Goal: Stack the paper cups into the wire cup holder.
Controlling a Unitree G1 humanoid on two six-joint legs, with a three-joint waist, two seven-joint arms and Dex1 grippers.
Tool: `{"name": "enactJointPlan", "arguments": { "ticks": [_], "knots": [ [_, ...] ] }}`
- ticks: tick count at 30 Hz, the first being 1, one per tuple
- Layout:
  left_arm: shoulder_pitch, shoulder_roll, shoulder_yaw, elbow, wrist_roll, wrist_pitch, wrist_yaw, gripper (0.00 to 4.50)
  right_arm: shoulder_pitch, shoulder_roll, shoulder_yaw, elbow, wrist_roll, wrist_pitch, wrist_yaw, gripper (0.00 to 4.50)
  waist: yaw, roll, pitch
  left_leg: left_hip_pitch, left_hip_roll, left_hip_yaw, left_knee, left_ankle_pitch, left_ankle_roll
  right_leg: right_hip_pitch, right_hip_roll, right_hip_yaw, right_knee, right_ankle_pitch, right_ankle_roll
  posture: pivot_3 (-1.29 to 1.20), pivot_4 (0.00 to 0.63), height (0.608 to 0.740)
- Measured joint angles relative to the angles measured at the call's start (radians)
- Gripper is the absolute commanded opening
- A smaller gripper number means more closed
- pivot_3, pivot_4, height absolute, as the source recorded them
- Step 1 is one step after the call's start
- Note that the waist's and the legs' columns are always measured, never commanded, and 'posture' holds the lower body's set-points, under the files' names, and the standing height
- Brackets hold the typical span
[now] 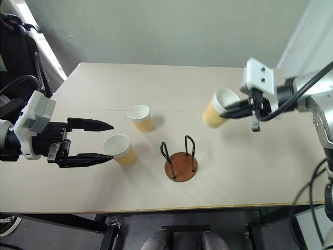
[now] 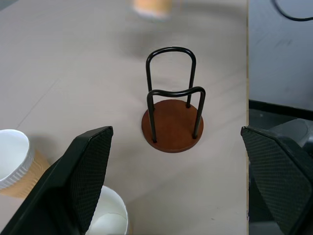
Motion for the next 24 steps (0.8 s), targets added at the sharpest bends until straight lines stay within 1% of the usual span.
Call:
{"name": "enactJointPlan", "arguments": {
  "ticks": [3,6,9,13,16,22,24],
  "knots": [
    [0.006,-0.007,0.001,-0.001,0.0,-0.001,0.001,4.5,-0.01,0.085,0.045,-0.017,0.016,0.024,-0.009,0.06,0.003,0.001,0.0,-0.002,0.0,0.0,0.0,0.0,0.0,-0.001,0.0,0.0,0.0,0.0,0.0,0.0,0.15,0.74],
    [0.033,-0.008,0.01,-0.005,-0.002,0.0,0.004,4.5,-0.008,0.114,0.083,-0.072,0.031,0.049,-0.007,0.06,0.006,0.001,0.001,-0.003,-0.001,0.0,0.0,0.0,0.0,-0.002,-0.001,0.0,-0.001,0.0,0.0,0.0,0.15,0.74],
    [0.067,-0.008,0.043,-0.023,-0.005,0.006,0.013,4.5,0.003,0.121,0.101,-0.131,0.051,0.074,-0.006,0.06,0.005,0.001,0.001,-0.002,-0.001,0.0,0.0,0.0,0.0,-0.001,-0.001,0.0,-0.001,0.0,0.0,0.0,0.15,0.74],
    [0.104,-0.008,0.086,-0.053,-0.012,0.015,0.018,4.5,0.025,0.12,0.115,-0.148,0.054,0.088,-0.007,0.06,0.005,0.001,0.001,-0.001,0.0,0.0,0.0,0.001,-0.001,-0.001,-0.001,0.0,0.0,0.001,-0.002,0.0,0.15,0.74],
    [0.109,-0.008,0.096,-0.067,-0.025,0.023,0.019,4.5,0.037,0.12,0.139,-0.158,0.05,0.089,-0.008,0.06,0.005,0.001,0.001,-0.001,0.0,0.0,0.0,0.002,-0.001,-0.001,0.0,0.0,0.001,0.001,-0.003,0.0,0.15,0.74],
    [0.116,-0.008,0.097,-0.073,-0.028,0.025,0.023,4.5,0.043,0.121,0.191,-0.148,-0.018,0.046,-0.033,0.06,0.005,0.001,0.001,-0.001,0.0,0.0,0.0,0.002,-0.001,-0.002,0.0,0.0,0.001,0.002,-0.003,0.0,0.15,0.74],
    [0.116,-0.008,0.097,-0.073,-0.028,0.025,0.026,4.5,0.043,0.121,0.194,-0.146,-0.024,0.044,-0.032,0.43,0.005,0.001,0.0,-0.001,0.0,0.0,0.0,0.001,-0.001,-0.002,0.0,0.0,0.0,0.002,-0.003,0.0,0.15,0.74]
  ]
}}
